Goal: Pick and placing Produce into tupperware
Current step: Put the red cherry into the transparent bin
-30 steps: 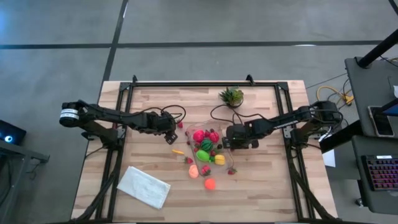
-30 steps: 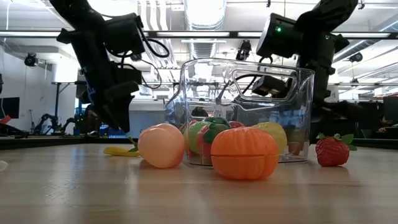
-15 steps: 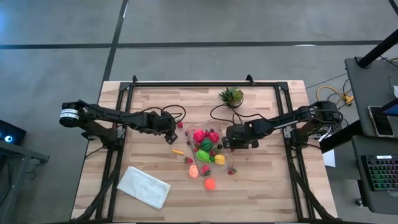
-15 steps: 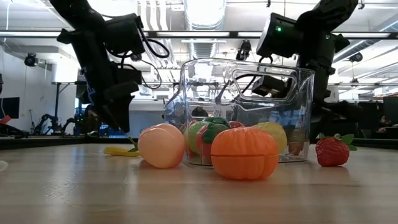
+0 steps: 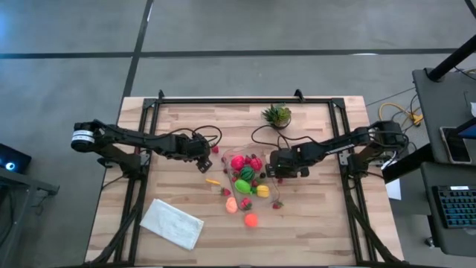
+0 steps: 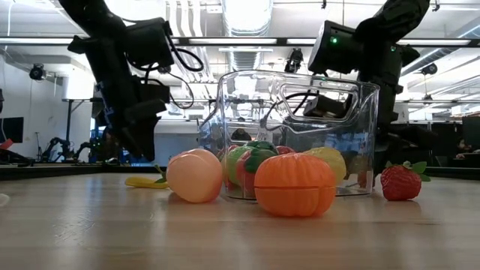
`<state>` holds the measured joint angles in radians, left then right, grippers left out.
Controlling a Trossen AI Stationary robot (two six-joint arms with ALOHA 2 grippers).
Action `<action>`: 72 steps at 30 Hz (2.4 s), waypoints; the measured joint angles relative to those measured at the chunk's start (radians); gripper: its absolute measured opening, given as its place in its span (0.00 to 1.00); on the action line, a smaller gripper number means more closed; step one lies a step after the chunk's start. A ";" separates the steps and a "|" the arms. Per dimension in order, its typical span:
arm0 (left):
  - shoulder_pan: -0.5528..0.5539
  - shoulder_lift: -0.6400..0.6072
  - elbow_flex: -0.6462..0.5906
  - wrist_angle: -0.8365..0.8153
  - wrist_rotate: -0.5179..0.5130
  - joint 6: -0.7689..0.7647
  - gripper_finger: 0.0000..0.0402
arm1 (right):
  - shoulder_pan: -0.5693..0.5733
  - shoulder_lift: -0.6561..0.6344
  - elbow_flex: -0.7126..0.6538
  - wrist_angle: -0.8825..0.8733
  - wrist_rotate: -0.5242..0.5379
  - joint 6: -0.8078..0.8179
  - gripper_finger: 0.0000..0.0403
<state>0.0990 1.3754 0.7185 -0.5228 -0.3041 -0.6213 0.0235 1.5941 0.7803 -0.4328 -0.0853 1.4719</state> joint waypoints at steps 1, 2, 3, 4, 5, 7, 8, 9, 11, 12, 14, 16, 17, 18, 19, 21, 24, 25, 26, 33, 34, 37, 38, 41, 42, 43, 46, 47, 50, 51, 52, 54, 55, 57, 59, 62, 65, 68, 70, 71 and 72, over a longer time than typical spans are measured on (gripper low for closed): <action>0.000 0.000 -0.001 0.000 0.004 0.000 0.64 | 0.000 -0.001 0.000 0.001 -0.003 -0.004 0.34; 0.000 0.000 -0.001 -0.001 0.008 0.000 0.64 | 0.000 -0.001 0.000 0.002 -0.009 -0.007 0.34; 0.000 0.000 -0.001 0.000 0.010 0.000 0.64 | 0.001 -0.001 0.000 0.000 -0.020 -0.011 0.34; 0.000 0.000 -0.001 0.000 0.011 -0.001 0.64 | 0.002 -0.001 0.000 -0.002 -0.027 -0.021 0.34; 0.000 0.000 -0.001 -0.001 0.011 -0.001 0.64 | 0.003 -0.001 0.000 -0.002 -0.027 -0.035 0.34; 0.000 0.000 -0.001 -0.001 0.012 -0.001 0.64 | 0.003 -0.002 0.000 -0.003 -0.024 -0.080 0.33; 0.000 0.000 -0.001 0.000 0.014 -0.001 0.64 | 0.003 -0.002 0.000 -0.003 -0.021 -0.114 0.33; 0.000 0.000 -0.001 0.000 0.019 -0.001 0.64 | 0.002 -0.003 0.000 -0.004 -0.017 -0.155 0.33; 0.000 0.000 -0.001 0.000 0.033 -0.001 0.64 | 0.002 -0.007 0.000 -0.005 0.005 -0.241 0.33; 0.000 0.000 -0.001 0.001 0.039 -0.001 0.64 | 0.002 -0.009 0.000 -0.004 0.017 -0.286 0.33; 0.000 0.000 -0.001 0.008 0.058 -0.002 0.64 | 0.002 -0.012 0.000 -0.005 0.030 -0.381 0.33; 0.000 0.000 -0.001 0.025 0.085 -0.005 0.64 | 0.002 -0.014 0.000 -0.004 0.031 -0.471 0.33; 0.000 0.000 0.000 0.034 0.096 -0.005 0.64 | 0.002 -0.014 0.000 -0.005 0.031 -0.510 0.33; 0.000 0.000 0.001 0.041 0.110 -0.011 0.64 | 0.002 -0.014 0.000 -0.005 0.031 -0.542 0.33; 0.000 0.000 0.003 0.054 0.118 -0.026 0.64 | 0.002 -0.014 0.000 -0.005 0.031 -0.572 0.33; 0.000 0.000 0.007 0.083 0.133 -0.053 0.64 | 0.002 -0.015 0.000 -0.005 0.030 -0.620 0.33; -0.001 0.000 0.016 0.141 0.153 -0.084 0.64 | 0.002 -0.020 0.011 -0.012 0.031 -0.738 0.33; -0.001 0.000 0.020 0.165 0.165 -0.107 0.64 | 0.002 -0.024 0.020 -0.011 0.035 -0.795 0.33; -0.001 0.000 0.023 0.192 0.173 -0.131 0.64 | 0.002 -0.030 0.029 -0.009 0.039 -0.857 0.32; -0.002 0.000 0.024 0.392 0.200 -0.287 0.64 | -0.011 -0.094 0.133 -0.131 0.224 -1.270 0.30; -0.002 0.000 0.024 0.407 0.199 -0.290 0.64 | -0.016 -0.101 0.147 -0.155 0.241 -1.323 0.31; -0.002 0.000 0.023 0.410 0.200 -0.291 0.64 | -0.032 -0.116 0.181 -0.201 0.245 -1.430 0.31; -0.003 0.000 0.021 0.410 0.204 -0.291 0.64 | -0.039 -0.117 0.189 -0.216 0.245 -1.447 0.32; -0.010 0.000 0.015 0.410 0.219 -0.333 0.64 | -0.056 -0.116 0.200 -0.243 0.245 -1.451 0.33; -0.012 0.000 0.013 0.409 0.221 -0.345 0.64 | -0.062 -0.116 0.200 -0.258 0.246 -1.444 0.33; -0.016 0.000 0.012 0.409 0.225 -0.355 0.64 | -0.067 -0.115 0.197 -0.273 0.246 -1.437 0.33; -0.028 0.000 0.010 0.408 0.225 -0.368 0.64 | -0.080 -0.117 0.175 -0.387 0.247 -1.422 0.35; -0.032 0.000 0.009 0.408 0.225 -0.368 0.64 | -0.080 -0.119 0.165 -0.428 0.246 -1.420 0.35; -0.043 0.000 0.007 0.409 0.225 -0.368 0.64 | -0.075 -0.140 0.135 -0.511 0.241 -1.420 0.38; -0.045 0.000 0.005 0.409 0.225 -0.368 0.64 | -0.067 -0.152 0.123 -0.521 0.234 -1.419 0.39; -0.045 0.000 0.002 0.409 0.225 -0.368 0.64 | -0.058 -0.167 0.111 -0.519 0.221 -1.417 0.40; -0.049 0.000 -0.006 0.408 0.224 -0.368 0.64 | -0.031 -0.205 0.086 -0.505 0.196 -1.419 0.43; -0.051 0.000 -0.009 0.408 0.223 -0.368 0.64 | -0.014 -0.225 0.073 -0.494 0.190 -1.420 0.45; -0.057 0.000 -0.013 0.407 0.224 -0.368 0.64 | 0.022 -0.258 0.047 -0.457 0.187 -1.422 0.48; -0.064 0.000 -0.015 0.409 0.223 -0.367 0.64 | 0.059 -0.284 0.024 -0.418 0.187 -1.428 0.53; -0.071 0.000 -0.020 0.408 0.223 -0.367 0.64 | 0.109 -0.300 -0.003 -0.320 0.189 -1.429 0.59; -0.075 0.000 -0.024 0.408 0.223 -0.367 0.64 | 0.143 -0.280 -0.009 -0.256 0.191 -1.447 0.66; -0.077 0.000 -0.025 0.408 0.222 -0.368 0.64 | 0.159 -0.233 -0.010 -0.231 0.194 -1.473 0.71; -0.077 0.000 -0.025 0.408 0.222 -0.368 0.64 | 0.160 -0.192 -0.010 -0.229 0.195 -1.473 0.73; -0.077 0.000 -0.025 0.409 0.222 -0.368 0.64 | 0.160 -0.172 -0.010 -0.229 0.199 -1.473 0.74; -0.077 0.000 -0.025 0.409 0.222 -0.368 0.64 | 0.160 -0.152 -0.011 -0.230 0.202 -1.467 0.75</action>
<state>0.0217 1.3754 0.6933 -0.1136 -0.0822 -0.9894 0.1833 1.4420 0.7696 -0.6624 0.1165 0.0054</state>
